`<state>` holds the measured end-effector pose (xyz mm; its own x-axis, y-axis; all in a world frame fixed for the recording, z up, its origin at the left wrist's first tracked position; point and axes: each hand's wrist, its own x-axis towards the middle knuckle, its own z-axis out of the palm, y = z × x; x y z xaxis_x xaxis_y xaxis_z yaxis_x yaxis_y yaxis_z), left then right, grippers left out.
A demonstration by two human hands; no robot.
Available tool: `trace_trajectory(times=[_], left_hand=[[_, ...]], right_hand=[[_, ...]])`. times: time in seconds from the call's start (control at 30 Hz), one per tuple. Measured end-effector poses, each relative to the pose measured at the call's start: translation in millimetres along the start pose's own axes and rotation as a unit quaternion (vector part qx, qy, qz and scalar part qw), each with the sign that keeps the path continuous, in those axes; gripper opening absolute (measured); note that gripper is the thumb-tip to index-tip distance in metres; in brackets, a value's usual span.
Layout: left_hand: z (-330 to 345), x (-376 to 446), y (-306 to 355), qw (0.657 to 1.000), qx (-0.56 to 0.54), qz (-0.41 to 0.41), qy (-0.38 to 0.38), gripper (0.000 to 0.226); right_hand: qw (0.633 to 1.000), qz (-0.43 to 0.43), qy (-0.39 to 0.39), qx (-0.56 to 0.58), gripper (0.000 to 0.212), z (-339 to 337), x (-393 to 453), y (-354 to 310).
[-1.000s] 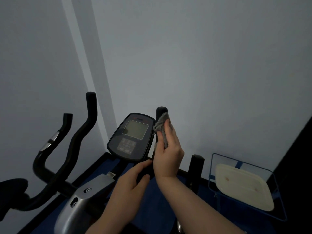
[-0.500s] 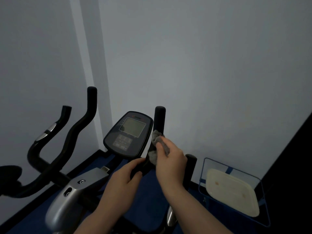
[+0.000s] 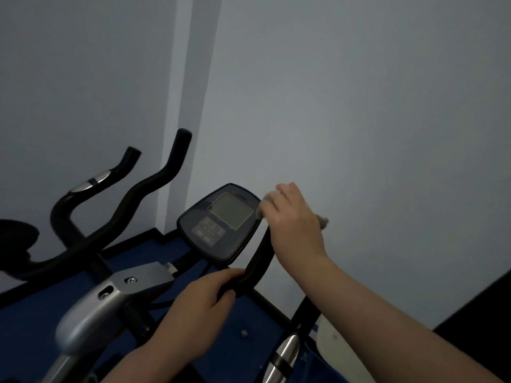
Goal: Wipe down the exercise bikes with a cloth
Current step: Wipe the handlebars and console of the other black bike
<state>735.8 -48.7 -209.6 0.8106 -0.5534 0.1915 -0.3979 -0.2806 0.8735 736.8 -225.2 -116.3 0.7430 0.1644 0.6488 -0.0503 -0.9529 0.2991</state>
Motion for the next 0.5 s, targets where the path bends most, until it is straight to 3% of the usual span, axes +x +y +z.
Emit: trace_trajectory(times=[0.07, 0.17, 0.3, 0.4, 0.5], left_hand=[[-1, -1, 0, 1.0, 0.009, 0.002, -0.002, 0.041], [-5, -7, -3, 1.0, 0.026, -0.001, 0.0, 0.042], [-14, -20, -11, 0.999, 0.047, -0.003, 0.011, 0.044], [-18, -30, -12, 0.999, 0.051, -0.009, 0.016, 0.045], [-22, -39, -12, 0.997, 0.07, -0.016, 0.017, 0.049]], right_hand=[[0.996, -0.068, 0.002, -0.057, 0.022, 5, -7, -2], [0.996, -0.067, 0.012, -0.049, 0.03, 5, -8, -4], [0.997, -0.06, -0.041, 0.001, 0.018, 9, -29, -11], [0.991, 0.001, -0.099, 0.085, 0.013, 11, -53, -29], [0.977, 0.105, -0.085, 0.162, 0.014, 7, -60, -48]])
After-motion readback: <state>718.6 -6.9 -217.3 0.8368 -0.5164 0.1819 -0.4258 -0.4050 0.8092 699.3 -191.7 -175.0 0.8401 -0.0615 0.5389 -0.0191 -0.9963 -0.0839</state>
